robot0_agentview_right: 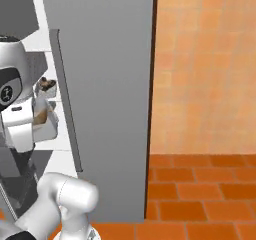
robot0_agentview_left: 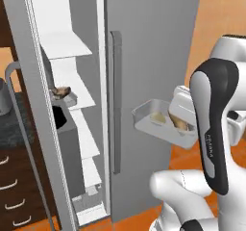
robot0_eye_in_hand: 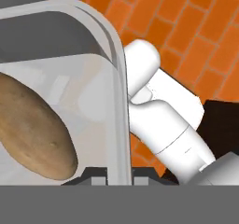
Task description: Take the meat container that has the steak and place it on the second highest rack of the freezer. Then take the vegetable container that has the sweet potato and garlic and place it on the highest rack of the freezer.
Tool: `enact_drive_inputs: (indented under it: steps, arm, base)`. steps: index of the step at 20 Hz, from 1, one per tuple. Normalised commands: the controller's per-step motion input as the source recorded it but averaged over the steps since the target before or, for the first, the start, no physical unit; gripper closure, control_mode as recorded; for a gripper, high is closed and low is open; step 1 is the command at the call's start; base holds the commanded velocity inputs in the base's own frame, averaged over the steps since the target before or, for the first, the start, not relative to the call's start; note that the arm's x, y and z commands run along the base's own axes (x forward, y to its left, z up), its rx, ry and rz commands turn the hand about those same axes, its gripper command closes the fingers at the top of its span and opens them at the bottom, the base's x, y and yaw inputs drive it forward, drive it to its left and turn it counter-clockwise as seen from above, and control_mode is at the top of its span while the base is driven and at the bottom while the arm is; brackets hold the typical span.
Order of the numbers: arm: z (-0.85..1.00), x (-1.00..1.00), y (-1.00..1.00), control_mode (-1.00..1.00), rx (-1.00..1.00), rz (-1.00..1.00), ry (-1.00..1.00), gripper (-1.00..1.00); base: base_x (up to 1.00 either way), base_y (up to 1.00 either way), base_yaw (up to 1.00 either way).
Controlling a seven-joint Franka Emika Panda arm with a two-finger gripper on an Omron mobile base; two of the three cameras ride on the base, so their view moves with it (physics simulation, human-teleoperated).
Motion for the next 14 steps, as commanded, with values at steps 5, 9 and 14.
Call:
enact_drive_inputs:
  steps: [5,9,14]
  arm:
    - [0.00,0.00,0.00,1.00,0.00,0.00,0.00,1.00]
    - [0.00,0.00,0.00,1.00,0.00,0.00,0.00,1.00]
    - [0.00,0.00,0.00,1.00,0.00,0.00,0.00,1.00]
  base:
    - [0.90,0.00,0.72]
    - [0.90,0.00,0.45]
    - [0.16,0.15,-0.08]
